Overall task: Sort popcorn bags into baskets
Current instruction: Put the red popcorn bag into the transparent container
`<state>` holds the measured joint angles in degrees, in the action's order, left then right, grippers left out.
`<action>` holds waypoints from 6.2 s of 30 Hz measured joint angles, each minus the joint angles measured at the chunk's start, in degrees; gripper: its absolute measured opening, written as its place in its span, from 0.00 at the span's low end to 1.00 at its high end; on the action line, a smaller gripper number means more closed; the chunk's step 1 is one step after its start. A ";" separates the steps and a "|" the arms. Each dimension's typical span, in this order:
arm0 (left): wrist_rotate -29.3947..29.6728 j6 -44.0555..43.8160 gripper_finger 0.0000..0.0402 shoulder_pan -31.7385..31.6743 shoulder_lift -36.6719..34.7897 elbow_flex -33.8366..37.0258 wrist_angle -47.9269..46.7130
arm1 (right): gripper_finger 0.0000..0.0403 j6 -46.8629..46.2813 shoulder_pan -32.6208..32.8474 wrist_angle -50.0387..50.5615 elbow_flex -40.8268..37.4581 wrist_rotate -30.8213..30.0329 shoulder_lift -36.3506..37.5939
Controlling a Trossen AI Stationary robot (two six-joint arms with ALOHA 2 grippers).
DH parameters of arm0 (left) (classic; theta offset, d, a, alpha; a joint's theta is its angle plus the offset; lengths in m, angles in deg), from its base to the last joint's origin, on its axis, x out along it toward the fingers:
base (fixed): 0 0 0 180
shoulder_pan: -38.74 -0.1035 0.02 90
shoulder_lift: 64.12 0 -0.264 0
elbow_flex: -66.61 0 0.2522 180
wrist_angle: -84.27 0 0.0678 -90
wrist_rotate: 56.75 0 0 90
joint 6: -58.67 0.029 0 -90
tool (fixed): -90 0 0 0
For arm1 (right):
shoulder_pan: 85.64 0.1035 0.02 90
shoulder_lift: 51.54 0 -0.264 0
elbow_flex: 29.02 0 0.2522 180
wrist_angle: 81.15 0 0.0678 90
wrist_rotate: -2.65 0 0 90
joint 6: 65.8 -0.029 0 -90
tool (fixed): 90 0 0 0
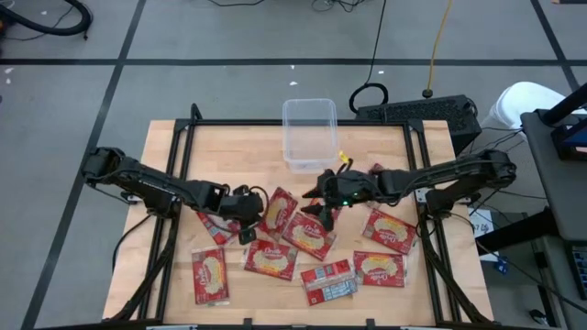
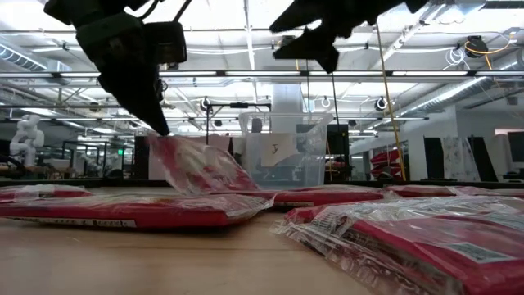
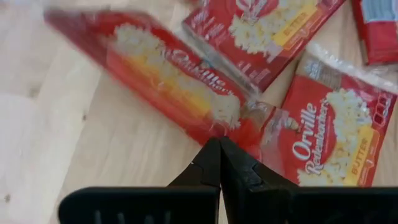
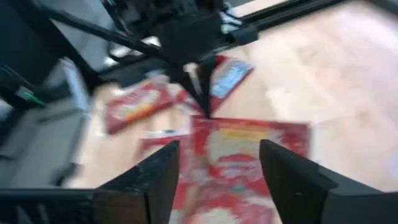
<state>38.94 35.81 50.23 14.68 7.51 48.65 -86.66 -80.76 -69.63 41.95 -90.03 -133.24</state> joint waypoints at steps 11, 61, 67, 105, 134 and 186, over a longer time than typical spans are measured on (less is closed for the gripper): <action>1.82 -6.93 0.01 -0.96 0.00 -0.07 -1.35 | 0.62 5.00 -6.15 0.31 0.05 2.30 -10.82; 5.24 -10.44 0.10 -2.06 18.21 8.11 22.56 | 0.51 64.76 -1.76 -7.19 -3.21 -2.01 -24.92; 4.88 -10.83 0.10 -2.06 18.20 8.22 23.42 | 0.38 68.03 -1.74 -14.48 -3.36 -1.81 -27.05; -20.48 -46.55 0.74 -17.84 -23.09 7.52 26.77 | 0.06 79.21 15.19 6.33 5.83 -32.23 2.27; -34.23 -52.08 0.09 -20.57 -7.93 7.45 54.30 | 0.21 76.61 8.88 7.24 6.89 -34.70 2.62; -1.09 -28.43 0.08 -28.37 9.42 -17.27 62.69 | 0.41 -48.99 -28.78 -9.94 1.29 14.51 13.67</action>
<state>37.85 7.38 21.86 24.10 -9.76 111.35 -135.65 -109.54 -79.57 43.24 -75.52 -119.58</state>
